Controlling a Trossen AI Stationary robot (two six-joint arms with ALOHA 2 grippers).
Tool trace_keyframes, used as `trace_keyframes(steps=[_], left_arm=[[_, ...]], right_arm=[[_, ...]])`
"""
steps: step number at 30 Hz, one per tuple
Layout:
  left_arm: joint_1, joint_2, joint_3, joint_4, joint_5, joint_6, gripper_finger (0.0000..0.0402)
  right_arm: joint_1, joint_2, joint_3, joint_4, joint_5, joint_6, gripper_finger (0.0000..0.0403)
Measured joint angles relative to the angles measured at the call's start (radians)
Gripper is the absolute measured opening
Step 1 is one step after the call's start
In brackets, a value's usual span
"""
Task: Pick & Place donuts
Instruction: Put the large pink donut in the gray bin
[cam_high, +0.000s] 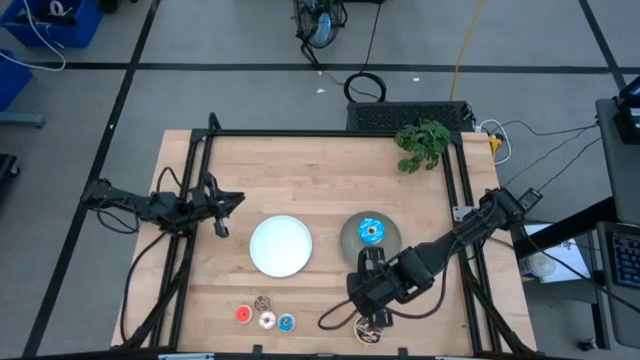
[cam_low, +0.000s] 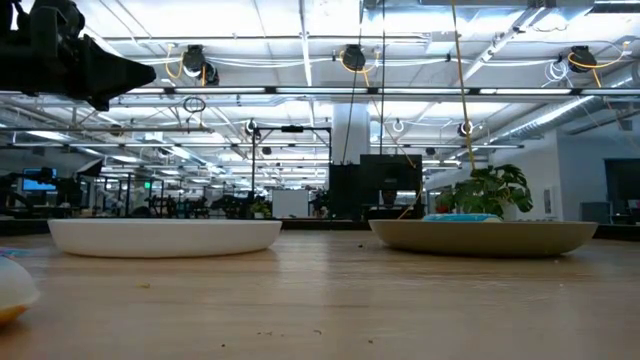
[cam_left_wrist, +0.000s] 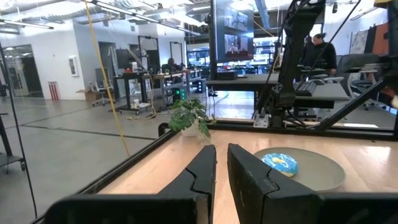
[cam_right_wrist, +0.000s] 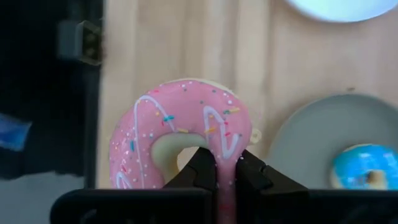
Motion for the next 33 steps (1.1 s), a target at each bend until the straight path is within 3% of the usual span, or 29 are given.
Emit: trace_keyframes(steps=[8, 16, 22, 33], left_arm=[[0.000, 0.000, 0.000, 0.000, 0.000, 0.000, 0.0049], [0.000, 0.000, 0.000, 0.003, 0.000, -0.012, 0.0049], [0.000, 0.000, 0.000, 0.004, 0.000, -0.011, 0.0049], [0.000, 0.000, 0.000, 0.004, 0.000, 0.012, 0.0049]], right_arm=[[-0.108, 0.000, 0.000, 0.001, 0.030, -0.038, 0.0013], [-0.259, -0.001, -0.037, 0.008, -0.052, -0.210, 0.0013], [-0.376, 0.000, -0.190, 0.154, -0.172, -0.314, 0.0013], [-0.473, 0.000, -0.456, 0.384, -0.233, -0.414, 0.0013]])
